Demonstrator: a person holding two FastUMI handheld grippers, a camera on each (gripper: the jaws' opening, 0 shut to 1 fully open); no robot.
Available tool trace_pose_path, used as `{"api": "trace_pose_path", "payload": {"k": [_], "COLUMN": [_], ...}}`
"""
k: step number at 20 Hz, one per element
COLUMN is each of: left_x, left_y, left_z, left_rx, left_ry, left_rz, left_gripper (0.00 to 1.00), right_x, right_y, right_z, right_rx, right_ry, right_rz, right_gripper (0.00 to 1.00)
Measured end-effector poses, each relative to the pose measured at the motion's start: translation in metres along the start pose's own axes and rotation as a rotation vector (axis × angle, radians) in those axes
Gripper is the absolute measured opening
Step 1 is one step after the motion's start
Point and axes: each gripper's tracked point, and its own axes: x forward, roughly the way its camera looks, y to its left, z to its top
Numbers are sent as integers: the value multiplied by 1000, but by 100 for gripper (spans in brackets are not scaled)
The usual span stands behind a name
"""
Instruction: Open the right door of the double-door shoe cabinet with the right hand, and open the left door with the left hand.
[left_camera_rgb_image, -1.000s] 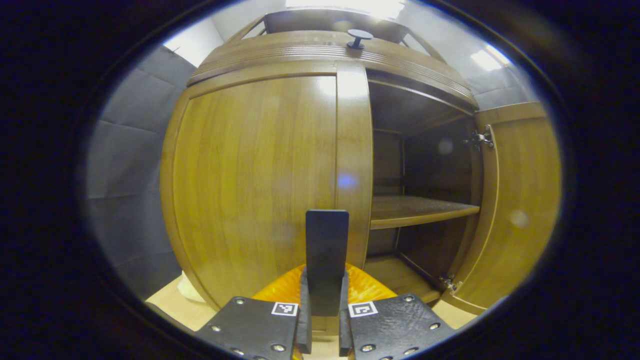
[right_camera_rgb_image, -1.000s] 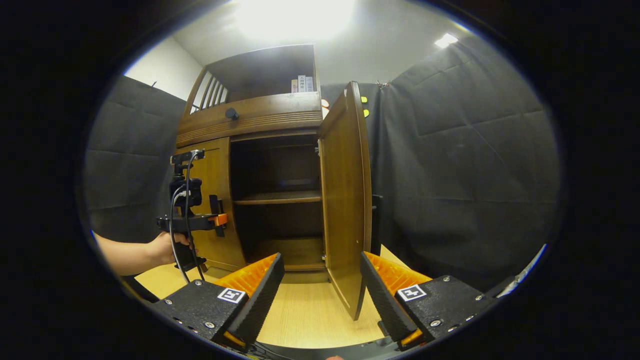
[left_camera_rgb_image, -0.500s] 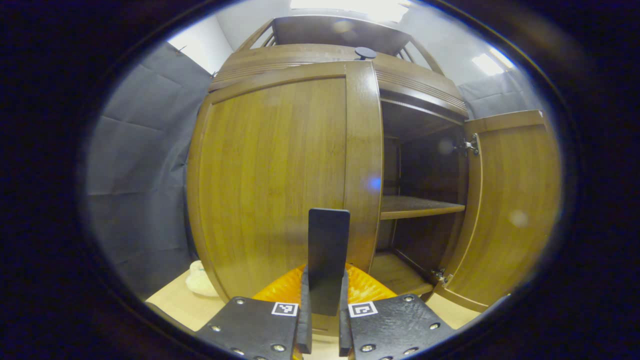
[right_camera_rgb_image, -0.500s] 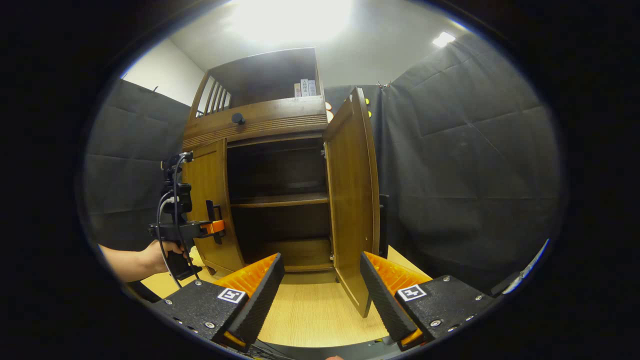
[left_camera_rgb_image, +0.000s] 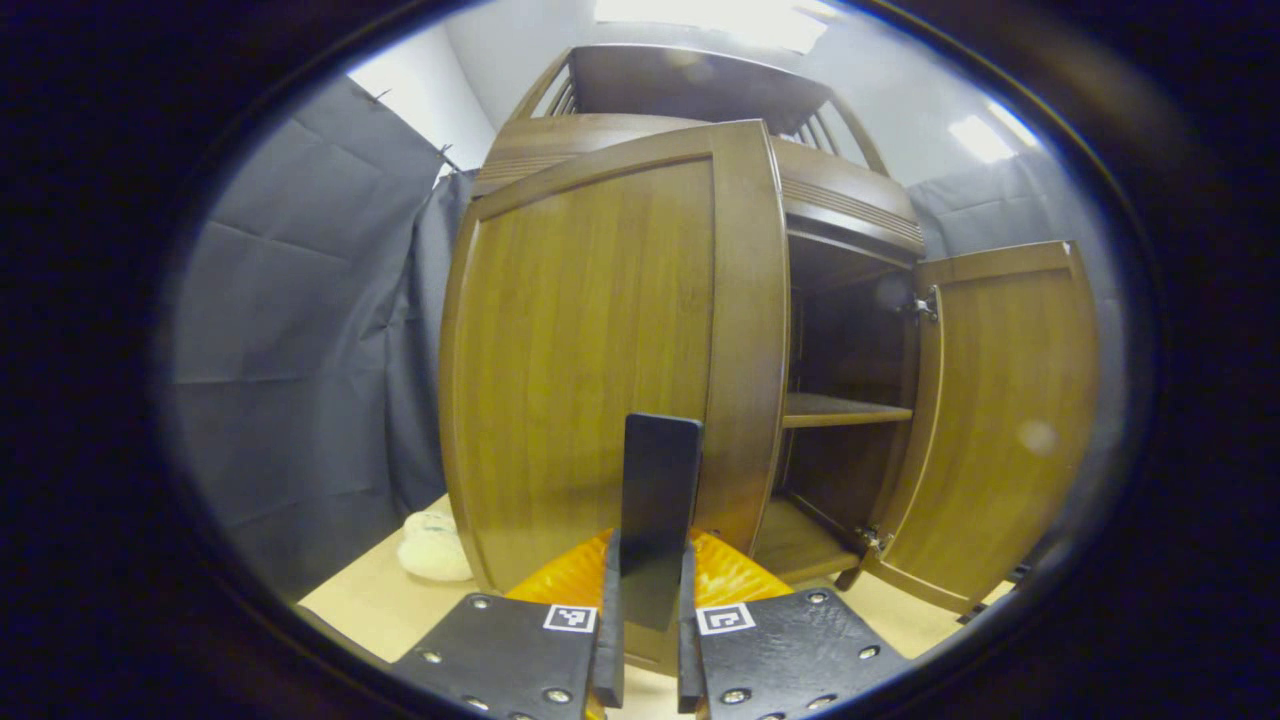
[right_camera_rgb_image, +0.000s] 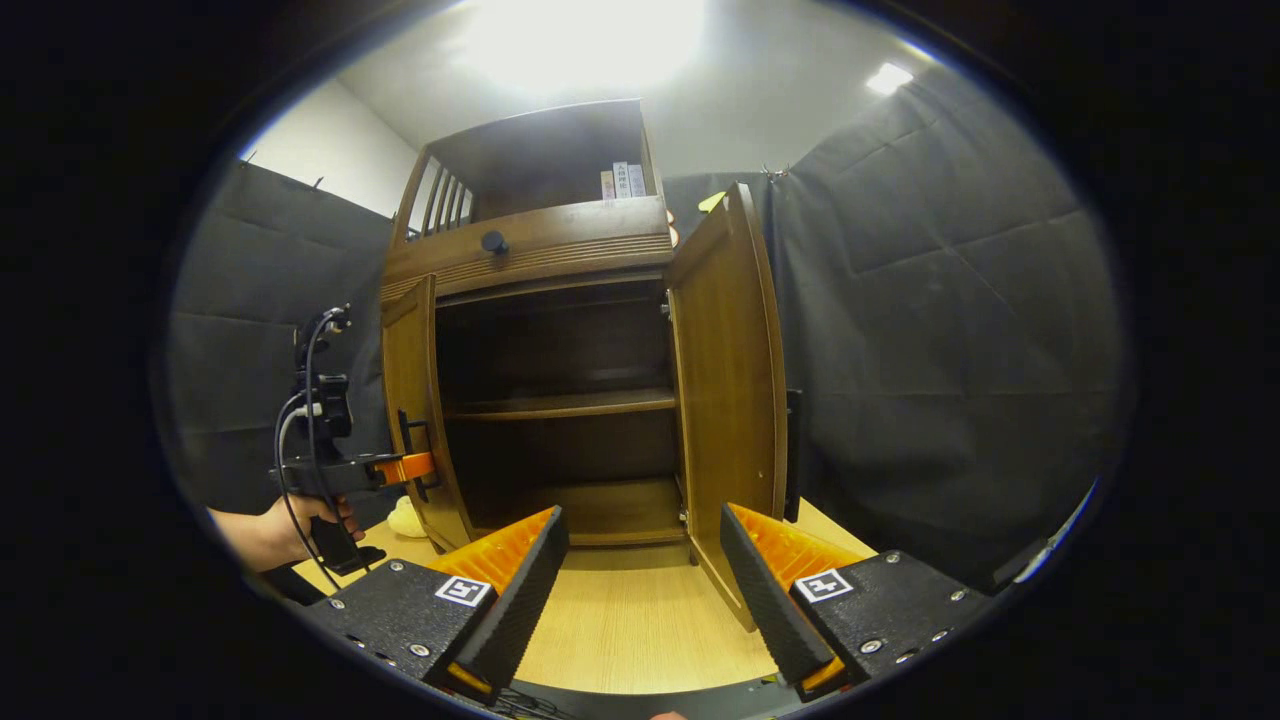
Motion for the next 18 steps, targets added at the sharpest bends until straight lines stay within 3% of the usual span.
{"api": "trace_pose_path", "payload": {"k": [3, 7, 9, 10, 16, 17, 18], "left_x": [1, 0, 0, 1, 3, 4, 4], "left_y": [0, 1, 1, 2, 5, 7, 8], "left_z": [-1, 0, 1, 2, 0, 0, -1], "left_rx": [-1, -23, -23, -16, -2, 2, 6], "left_ry": [-3, 6, 4, 2, -1, -1, 0], "left_rz": [4, 21, 26, 30, 66, 76, 85], "left_gripper": [17, 26, 26, 17, 17, 25, 22], "right_x": [-1, -1, -1, -2, -2, -1, 0], "right_y": [8, 19, 25, 28, 48, 51, 55], "right_z": [0, -3, -2, 1, -1, -2, -2], "right_rx": [-2, 3, 4, 4, -5, -6, -8], "right_ry": [-4, 2, -3, -5, 0, 2, 3], "right_rz": [12, 30, 38, 43, 79, 84, 89], "right_gripper": [94, 94, 94, 94, 94, 94, 94]}}
